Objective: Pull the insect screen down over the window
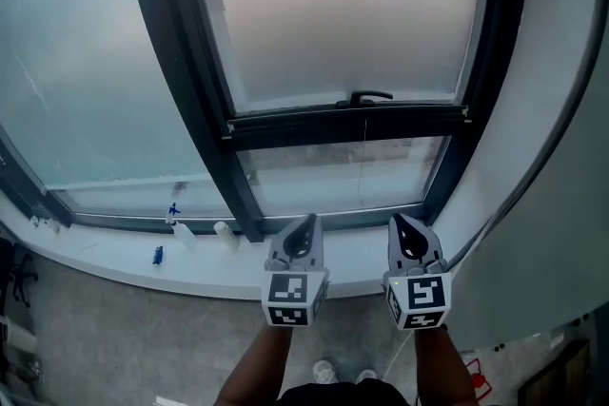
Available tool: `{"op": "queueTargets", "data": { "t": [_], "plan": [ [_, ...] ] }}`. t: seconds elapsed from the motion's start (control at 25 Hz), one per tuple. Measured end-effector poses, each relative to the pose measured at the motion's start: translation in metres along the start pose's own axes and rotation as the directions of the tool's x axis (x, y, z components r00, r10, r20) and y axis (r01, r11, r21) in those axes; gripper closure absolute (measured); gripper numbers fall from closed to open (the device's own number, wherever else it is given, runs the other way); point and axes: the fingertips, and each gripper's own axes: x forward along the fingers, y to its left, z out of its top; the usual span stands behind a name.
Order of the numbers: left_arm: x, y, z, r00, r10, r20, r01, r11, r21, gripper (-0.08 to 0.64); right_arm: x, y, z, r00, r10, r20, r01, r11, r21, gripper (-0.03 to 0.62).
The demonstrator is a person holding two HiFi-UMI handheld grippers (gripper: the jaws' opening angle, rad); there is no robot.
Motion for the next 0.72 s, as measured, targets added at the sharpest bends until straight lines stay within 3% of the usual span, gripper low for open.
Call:
{"op": "queueTargets", "data": {
  "t": [0.72],
  "plan": [
    [-0.049,-0.083,-0.021,0.997,0.075,-0.034,-0.075,0.997,0.005,0.557,-0.078,-0.026,-0.02,0.998,0.054,0.028,-0.055,0.998,0.019,0.588]
  ]
}}
